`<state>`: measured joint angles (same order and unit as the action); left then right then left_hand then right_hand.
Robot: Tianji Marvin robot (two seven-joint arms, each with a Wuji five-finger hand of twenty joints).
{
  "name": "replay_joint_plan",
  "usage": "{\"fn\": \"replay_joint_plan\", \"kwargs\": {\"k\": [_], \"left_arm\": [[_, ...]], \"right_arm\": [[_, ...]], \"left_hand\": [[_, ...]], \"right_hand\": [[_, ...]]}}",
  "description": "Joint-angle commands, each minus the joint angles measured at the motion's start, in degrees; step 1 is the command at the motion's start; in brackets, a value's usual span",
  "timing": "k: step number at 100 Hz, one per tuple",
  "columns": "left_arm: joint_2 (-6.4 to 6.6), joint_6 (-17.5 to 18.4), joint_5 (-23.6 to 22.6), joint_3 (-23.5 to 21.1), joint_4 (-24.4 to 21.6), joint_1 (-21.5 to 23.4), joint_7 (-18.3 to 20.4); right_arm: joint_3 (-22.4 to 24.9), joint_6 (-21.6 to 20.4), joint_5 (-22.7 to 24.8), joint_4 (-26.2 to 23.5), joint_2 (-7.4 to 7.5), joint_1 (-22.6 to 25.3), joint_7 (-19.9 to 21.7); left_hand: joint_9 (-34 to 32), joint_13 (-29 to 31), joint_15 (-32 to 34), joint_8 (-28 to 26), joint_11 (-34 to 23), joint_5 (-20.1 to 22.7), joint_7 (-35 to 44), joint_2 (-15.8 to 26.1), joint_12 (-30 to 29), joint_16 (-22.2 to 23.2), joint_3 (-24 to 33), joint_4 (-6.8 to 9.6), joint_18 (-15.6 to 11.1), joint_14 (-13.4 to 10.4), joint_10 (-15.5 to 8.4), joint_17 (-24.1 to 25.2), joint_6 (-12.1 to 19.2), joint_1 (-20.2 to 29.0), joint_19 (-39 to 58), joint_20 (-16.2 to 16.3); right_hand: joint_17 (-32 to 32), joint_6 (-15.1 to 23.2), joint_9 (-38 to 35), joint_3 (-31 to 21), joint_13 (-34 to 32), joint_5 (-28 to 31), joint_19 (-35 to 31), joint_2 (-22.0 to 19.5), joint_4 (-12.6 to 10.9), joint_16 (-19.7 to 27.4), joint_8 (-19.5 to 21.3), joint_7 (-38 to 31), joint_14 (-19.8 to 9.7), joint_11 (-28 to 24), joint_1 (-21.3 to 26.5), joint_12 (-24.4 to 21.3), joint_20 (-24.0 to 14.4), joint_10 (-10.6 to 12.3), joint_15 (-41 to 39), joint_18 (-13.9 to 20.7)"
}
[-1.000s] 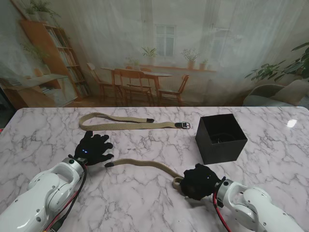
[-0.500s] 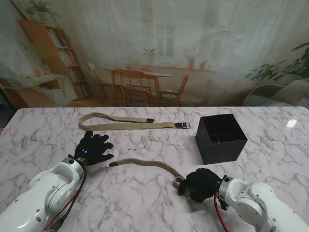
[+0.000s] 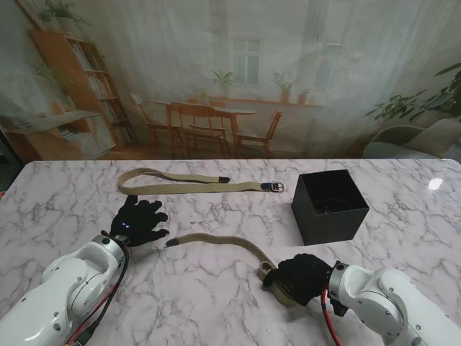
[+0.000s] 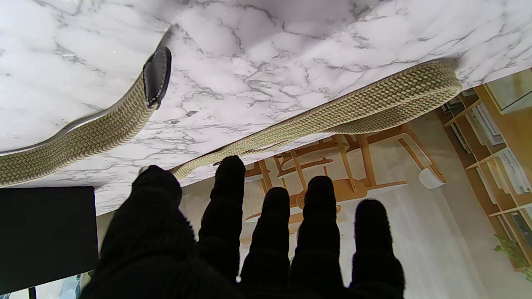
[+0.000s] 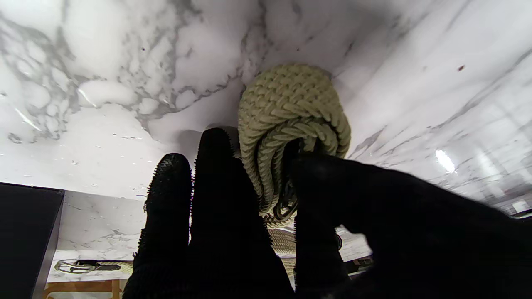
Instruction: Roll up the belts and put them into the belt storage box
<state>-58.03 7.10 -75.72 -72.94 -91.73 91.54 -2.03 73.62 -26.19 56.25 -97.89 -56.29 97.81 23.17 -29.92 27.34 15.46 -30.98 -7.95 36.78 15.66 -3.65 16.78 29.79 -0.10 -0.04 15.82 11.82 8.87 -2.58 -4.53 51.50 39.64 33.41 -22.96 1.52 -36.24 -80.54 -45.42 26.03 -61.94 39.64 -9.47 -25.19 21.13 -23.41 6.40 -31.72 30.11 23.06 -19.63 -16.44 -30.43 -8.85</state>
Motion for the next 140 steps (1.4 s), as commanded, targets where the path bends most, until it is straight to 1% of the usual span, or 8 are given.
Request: {"fn": "replay_joint_plan", "kwargs": {"k": [1, 12, 45, 49, 62, 80, 115, 140], "left_arm": [[-0.12, -0.01, -0.04, 0.16, -0.1, 0.0, 0.85], [-0.12, 0.0, -0.02, 0.17, -0.07, 0.0, 0.84], [-0.13, -0.11, -0.04, 0.09, -0.07, 0.08, 0.68], [-0.13, -0.1, -0.04, 0.09, -0.05, 0.07, 0.66], [-0.12, -0.03, -0.02, 0.12, -0.04, 0.04, 0.7], [-0.14, -0.04, 0.11, 0.16, 0.03, 0.0, 0.7], [-0.15, 0.14, 0.35, 0.2, 0.2, -0.1, 0.49], [-0.14, 0.19, 0.33, 0.31, 0.24, -0.19, 0.56]], "right_arm": [[-0.02, 0.34, 1.03, 0.09, 0.11, 0.75, 0.24], [-0.1, 0.35, 2.51, -0.13, 0.13, 0.87, 0.1], [-0.31, 0.91, 5.47, -1.01, 0.21, 1.07, 0.45], [-0.38, 0.86, 5.51, -0.91, 0.21, 1.0, 0.37], [-0.82, 0.37, 7.64, -0.33, 0.27, 0.6, -0.59], [-1.49, 0.31, 9.67, 0.6, 0.31, 0.1, -1.86], [-2.45, -0.07, 13.01, 3.36, 0.04, -0.29, -9.72], [-2.88, 1.23, 13.41, 4.51, -0.29, 0.27, -14.23]], "left_hand": [[1.44, -0.54, -0.81, -0.16, 0.71, -0.32, -0.28, 2.0, 0.78, 0.68, -1.38, -0.94, 2.48, 0.97, 0.78, 1.16, -1.14, -0.94, -2.06, -0.8], [1.41, -0.46, -0.78, -0.16, 0.69, -0.31, -0.27, 1.98, 0.79, 0.69, -1.36, -0.93, 2.48, 0.96, 0.83, 1.14, -1.11, -0.86, -2.04, -0.8], [1.42, -0.5, -0.78, -0.17, 0.68, -0.26, -0.24, 1.98, 0.79, 0.69, -1.36, -0.93, 2.51, 0.95, 0.84, 1.19, -1.21, -0.83, -2.03, -0.82], [1.43, -0.49, -0.78, -0.16, 0.68, -0.32, -0.26, 1.98, 0.79, 0.69, -1.37, -0.93, 2.51, 0.9, 0.83, 1.2, -1.2, -0.83, -2.04, -0.82], [1.39, -0.48, -0.77, -0.16, 0.66, -0.26, -0.24, 1.97, 0.8, 0.69, -1.37, -0.93, 2.51, 0.99, 0.82, 1.16, -1.23, -0.85, -2.02, -0.83], [1.46, -0.45, -0.75, -0.1, 0.68, -0.58, -0.4, 1.96, 0.78, 0.7, -1.38, -0.93, 2.52, 0.98, 0.89, 1.2, -1.21, -0.86, -2.02, -0.84], [1.46, -0.46, -0.78, -0.09, 0.67, -0.39, -0.35, 2.0, 0.78, 0.69, -1.37, -0.95, 2.56, 0.96, 0.82, 1.2, -1.2, -0.95, -2.03, -0.86], [1.53, -0.49, -0.78, -0.08, 0.69, -0.46, -0.37, 2.09, 0.78, 0.7, -1.4, -0.97, 2.53, 0.93, 0.81, 1.23, -1.21, -1.07, -2.1, -0.87]], "right_hand": [[-0.4, -11.99, 1.41, -9.38, 1.97, -0.75, 0.42, 2.49, 0.23, 5.22, 1.47, -0.01, 0.19, 1.64, 4.67, -1.14, 1.16, 7.15, 11.49, 1.86], [-1.06, -10.95, 1.61, -9.41, 1.6, -1.07, 0.41, 1.16, 8.71, 6.51, 1.1, -1.28, -0.55, 1.5, 14.31, -2.21, 2.16, 8.03, 12.06, 2.89], [-3.93, -10.16, 0.44, -6.11, -0.55, -1.15, 1.17, -3.24, 11.8, 8.32, -1.66, -6.16, -1.39, 1.89, 22.74, -5.14, 3.43, 8.32, 12.52, 3.41], [-5.1, -9.24, -0.77, -6.11, -2.3, -0.32, -1.59, -1.13, 15.16, 8.57, -5.04, -8.53, -1.77, 2.15, 24.48, -6.17, 11.0, 8.67, 12.44, 2.61], [-7.75, -1.43, -2.82, -5.31, -6.92, -1.64, -8.47, 4.31, 23.68, 8.41, -5.62, -13.4, -6.02, 5.01, 27.66, -7.38, 19.54, 15.37, 13.0, 2.95], [-11.9, 4.23, -8.95, -1.13, -12.05, -1.93, -10.59, 2.58, 22.15, 9.65, -6.18, -16.67, -11.05, 11.71, 20.6, -10.35, 20.46, 20.7, 14.84, 5.35], [-18.13, 11.88, -23.73, 15.95, -19.08, 9.35, -6.78, 7.06, 17.55, 6.58, -3.06, -21.05, -10.95, 16.65, 3.88, -12.77, 3.47, 23.04, 10.18, 7.22], [-9.95, 16.47, -13.77, 27.29, -15.3, 17.45, -6.78, 7.27, 27.59, -2.68, 3.59, -32.01, -3.85, 5.67, -1.76, -2.43, -5.16, 12.83, 5.57, -3.77]]}}
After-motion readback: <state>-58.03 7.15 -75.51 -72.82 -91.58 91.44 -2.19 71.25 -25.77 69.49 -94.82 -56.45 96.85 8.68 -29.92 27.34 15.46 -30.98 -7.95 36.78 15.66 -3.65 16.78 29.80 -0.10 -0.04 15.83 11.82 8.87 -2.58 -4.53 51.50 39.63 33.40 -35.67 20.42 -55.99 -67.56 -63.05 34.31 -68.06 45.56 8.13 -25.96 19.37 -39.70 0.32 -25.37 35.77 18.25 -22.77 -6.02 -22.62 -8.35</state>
